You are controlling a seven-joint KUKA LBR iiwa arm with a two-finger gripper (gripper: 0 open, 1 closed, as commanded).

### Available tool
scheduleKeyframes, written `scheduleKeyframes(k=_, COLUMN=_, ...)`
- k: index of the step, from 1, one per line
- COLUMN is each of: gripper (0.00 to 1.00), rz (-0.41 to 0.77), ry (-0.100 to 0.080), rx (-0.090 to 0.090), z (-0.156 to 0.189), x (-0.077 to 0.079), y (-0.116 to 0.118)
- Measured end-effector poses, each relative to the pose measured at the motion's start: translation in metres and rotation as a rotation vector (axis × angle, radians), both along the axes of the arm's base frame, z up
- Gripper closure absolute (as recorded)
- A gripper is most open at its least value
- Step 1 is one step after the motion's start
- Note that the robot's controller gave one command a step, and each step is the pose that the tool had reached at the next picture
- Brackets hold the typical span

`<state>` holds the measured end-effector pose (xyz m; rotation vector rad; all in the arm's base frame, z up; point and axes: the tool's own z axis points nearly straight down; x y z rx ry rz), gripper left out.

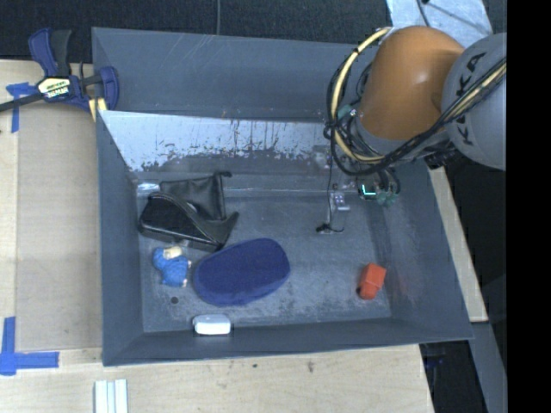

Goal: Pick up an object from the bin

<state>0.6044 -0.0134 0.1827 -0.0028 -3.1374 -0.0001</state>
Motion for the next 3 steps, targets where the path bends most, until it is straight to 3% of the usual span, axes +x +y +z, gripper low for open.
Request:
scheduleKeyframes(k=1, gripper=0.0, rz=0.384, ry=-0.004, rx=0.001, z=-0.113, x=-0.018, y=0.056)
scheduleKeyframes(k=2, gripper=0.0, rz=0.872, ry=-0.004, rx=-0.001, z=-0.082, x=-0.062, y=-0.013)
scheduleKeyframes(k=3, gripper=0.0, rz=1.283, ry=-0.006, rx=-0.001, z=-0.083, x=-0.051, y=-0.104)
